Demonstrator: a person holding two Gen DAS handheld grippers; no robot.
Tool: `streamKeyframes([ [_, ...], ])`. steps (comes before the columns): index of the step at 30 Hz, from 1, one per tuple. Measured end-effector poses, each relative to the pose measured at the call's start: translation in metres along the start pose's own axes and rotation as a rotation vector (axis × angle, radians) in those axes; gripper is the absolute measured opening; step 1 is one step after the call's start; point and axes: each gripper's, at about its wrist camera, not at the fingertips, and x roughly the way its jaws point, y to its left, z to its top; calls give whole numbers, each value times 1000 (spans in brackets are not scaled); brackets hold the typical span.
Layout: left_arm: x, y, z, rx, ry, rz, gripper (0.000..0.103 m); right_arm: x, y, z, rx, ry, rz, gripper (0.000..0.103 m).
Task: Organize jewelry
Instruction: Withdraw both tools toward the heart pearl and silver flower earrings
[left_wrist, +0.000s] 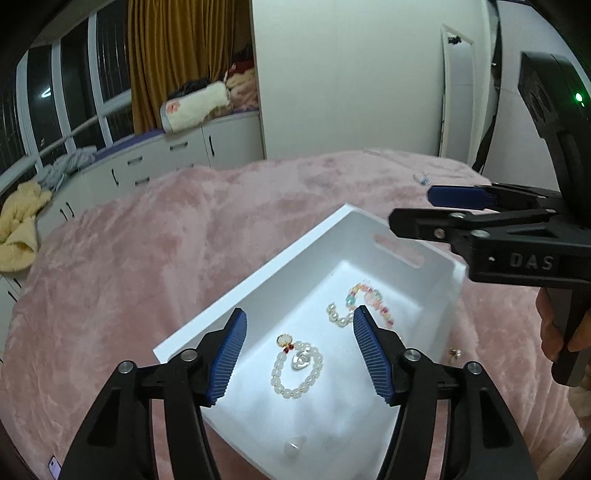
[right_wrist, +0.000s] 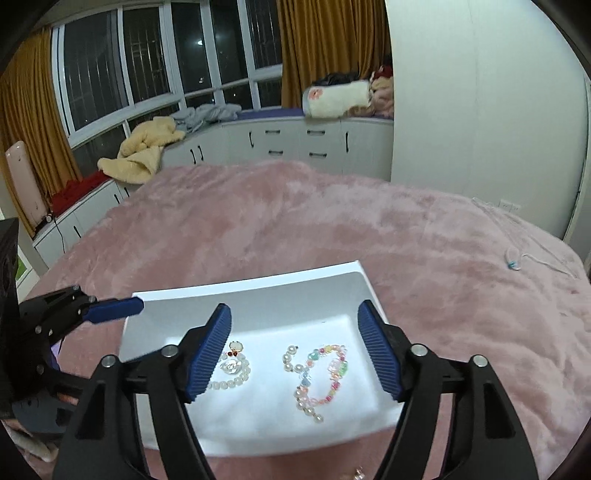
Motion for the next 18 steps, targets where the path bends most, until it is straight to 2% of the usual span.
streamKeyframes([
  [2,-9,-4,1,-1,-18,-9,66,-17,-2,-4,-19,-22,-27,72],
  [4,-20,-11,3,4,-43,-11,73,-34,-5,-9,-27,-44,-46,74],
  [11,-60,-40,2,15,-120,-50,85,-81,-23,-25,-18,-110,-87,87],
  [15,-81,-60,-8,33,-147,-100,91,-95,-33,-37,-19,-121,-118,92],
  [18,-92,-72,-21,41,-156,-144,92,-100,-43,-48,-5,-107,-126,93],
])
